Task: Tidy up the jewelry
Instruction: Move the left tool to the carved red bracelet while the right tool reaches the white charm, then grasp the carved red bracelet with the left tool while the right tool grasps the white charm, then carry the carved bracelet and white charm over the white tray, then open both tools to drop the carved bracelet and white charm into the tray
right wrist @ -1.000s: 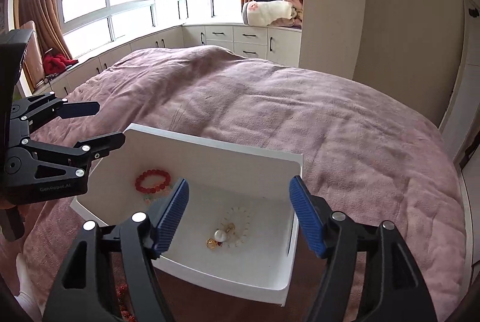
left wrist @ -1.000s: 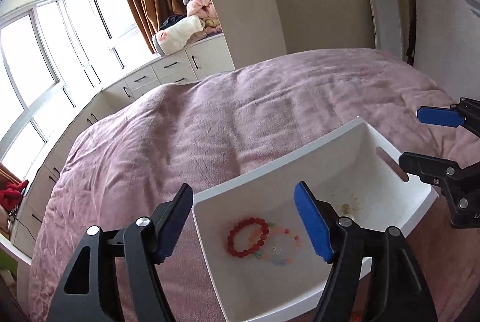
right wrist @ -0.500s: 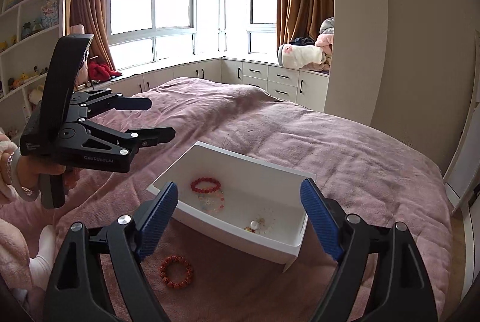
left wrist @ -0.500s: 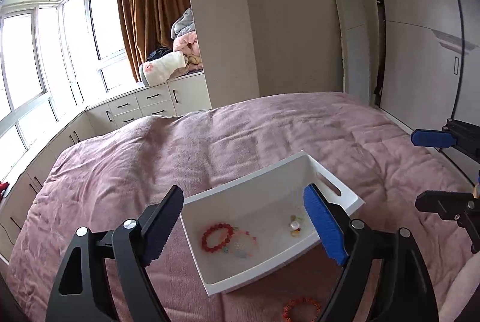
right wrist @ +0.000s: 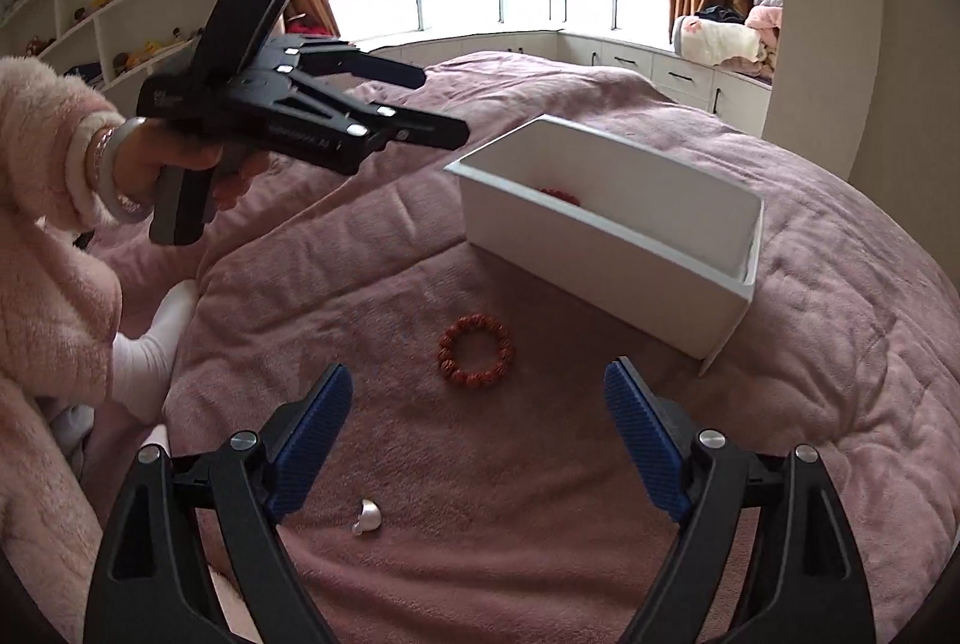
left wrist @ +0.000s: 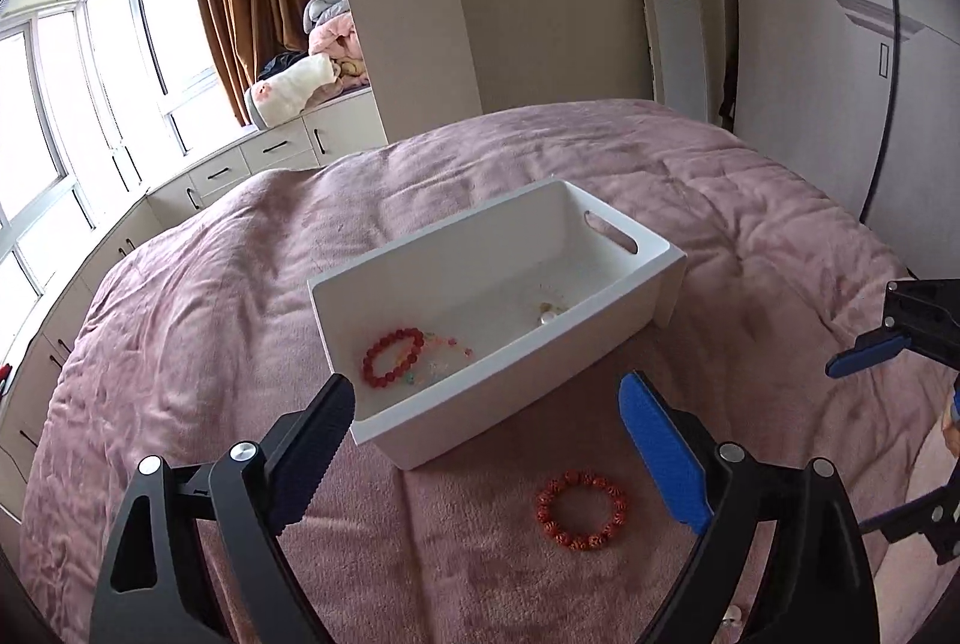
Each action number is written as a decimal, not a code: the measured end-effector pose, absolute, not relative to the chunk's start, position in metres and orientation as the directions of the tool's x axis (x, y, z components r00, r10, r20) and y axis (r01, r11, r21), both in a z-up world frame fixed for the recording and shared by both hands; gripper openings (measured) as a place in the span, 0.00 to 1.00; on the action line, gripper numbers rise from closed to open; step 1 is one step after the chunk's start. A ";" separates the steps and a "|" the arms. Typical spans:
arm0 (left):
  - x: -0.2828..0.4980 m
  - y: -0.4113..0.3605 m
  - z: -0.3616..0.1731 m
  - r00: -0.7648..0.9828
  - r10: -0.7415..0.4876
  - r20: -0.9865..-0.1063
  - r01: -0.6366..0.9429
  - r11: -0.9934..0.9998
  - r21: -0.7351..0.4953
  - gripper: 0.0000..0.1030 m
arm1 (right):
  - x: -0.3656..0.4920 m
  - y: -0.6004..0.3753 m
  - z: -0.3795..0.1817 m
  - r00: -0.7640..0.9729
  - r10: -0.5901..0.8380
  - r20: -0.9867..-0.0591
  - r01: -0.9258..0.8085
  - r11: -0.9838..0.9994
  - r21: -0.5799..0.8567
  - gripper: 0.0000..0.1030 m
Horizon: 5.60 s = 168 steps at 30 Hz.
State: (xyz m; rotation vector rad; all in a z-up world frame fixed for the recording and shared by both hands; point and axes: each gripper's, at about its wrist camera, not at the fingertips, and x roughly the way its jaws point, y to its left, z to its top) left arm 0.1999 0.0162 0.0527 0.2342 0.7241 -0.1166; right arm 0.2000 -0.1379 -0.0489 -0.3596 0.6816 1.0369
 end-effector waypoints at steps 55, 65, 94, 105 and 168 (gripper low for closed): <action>0.231 0.018 -0.114 0.391 -0.108 -0.914 0.273 0.962 0.003 0.22 | 0.172 -0.071 -0.178 0.083 0.399 -0.913 -0.956 0.291 0.041 0.20; 0.209 0.035 -0.099 0.415 -0.109 -0.903 0.270 0.963 0.008 0.18 | 0.194 -0.087 -0.167 0.135 0.417 -0.899 -0.921 0.388 0.042 0.19; 0.209 0.050 0.080 0.626 0.037 -0.779 0.288 0.917 0.275 0.17 | 0.289 -0.122 -0.051 0.402 0.583 -0.706 -0.774 0.629 0.078 0.19; 0.271 0.015 0.113 0.668 -0.002 -0.745 0.207 0.961 0.183 0.17 | 0.329 -0.120 0.037 0.511 0.608 -0.608 -0.741 0.670 0.047 0.19; 0.270 0.064 0.078 0.806 0.290 -0.516 -0.193 0.953 0.233 0.97 | 0.385 -0.095 0.031 0.782 0.329 -0.530 -0.429 0.900 -0.074 0.95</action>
